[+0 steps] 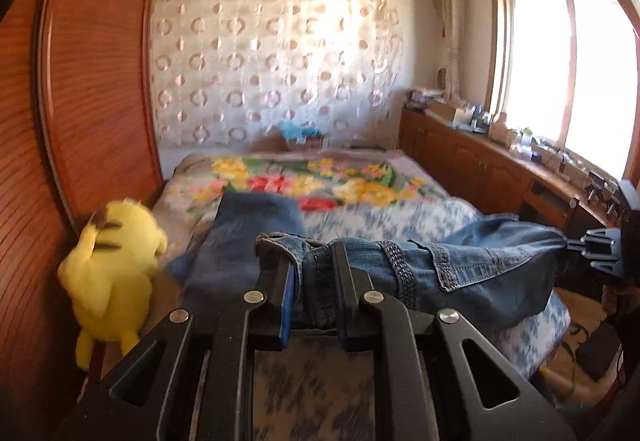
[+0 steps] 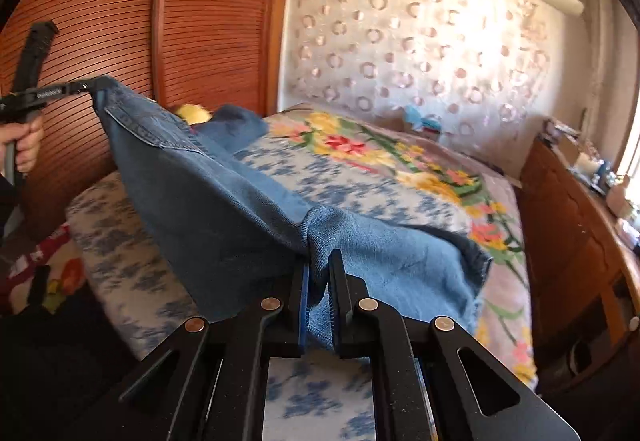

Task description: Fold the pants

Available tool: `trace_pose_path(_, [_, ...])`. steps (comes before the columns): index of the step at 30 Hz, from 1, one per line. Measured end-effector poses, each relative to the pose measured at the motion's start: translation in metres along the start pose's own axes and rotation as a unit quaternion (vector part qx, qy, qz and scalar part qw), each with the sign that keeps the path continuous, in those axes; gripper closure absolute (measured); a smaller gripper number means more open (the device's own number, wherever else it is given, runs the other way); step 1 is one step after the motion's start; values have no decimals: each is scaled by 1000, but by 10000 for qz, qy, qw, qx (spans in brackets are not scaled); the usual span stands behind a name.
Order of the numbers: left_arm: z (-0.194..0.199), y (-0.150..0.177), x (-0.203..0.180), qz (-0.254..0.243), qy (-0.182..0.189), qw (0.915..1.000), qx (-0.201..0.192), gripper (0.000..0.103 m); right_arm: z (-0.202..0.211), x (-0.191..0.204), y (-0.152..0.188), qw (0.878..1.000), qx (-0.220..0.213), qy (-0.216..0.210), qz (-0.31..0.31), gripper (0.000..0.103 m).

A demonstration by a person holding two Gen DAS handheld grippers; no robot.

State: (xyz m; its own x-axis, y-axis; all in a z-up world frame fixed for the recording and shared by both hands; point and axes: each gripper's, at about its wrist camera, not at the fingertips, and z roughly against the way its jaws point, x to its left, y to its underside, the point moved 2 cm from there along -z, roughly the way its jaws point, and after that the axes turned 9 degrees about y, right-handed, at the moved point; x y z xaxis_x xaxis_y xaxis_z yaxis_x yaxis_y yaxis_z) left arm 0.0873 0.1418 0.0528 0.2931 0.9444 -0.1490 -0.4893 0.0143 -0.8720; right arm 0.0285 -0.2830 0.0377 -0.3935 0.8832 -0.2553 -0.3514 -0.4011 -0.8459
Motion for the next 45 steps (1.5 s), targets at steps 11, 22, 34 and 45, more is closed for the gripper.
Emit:
trace_pose_path(11, [-17, 105, 15, 371, -29, 9932, 1105, 84, -24, 2, 31, 9962, 601, -547, -319, 71])
trace_pose_path(22, [3, 80, 11, 156, -171, 9976, 654, 37, -25, -17, 23, 9967, 336, -130, -723, 61])
trace_pose_path(34, [-56, 43, -13, -177, -30, 9983, 548, 24, -78, -49, 28, 9912, 408, 166, -1246, 56])
trace_pose_path(45, [-150, 19, -60, -515, 527, 9927, 958, 24, -147, -97, 8, 9877, 727, 686, -1200, 52])
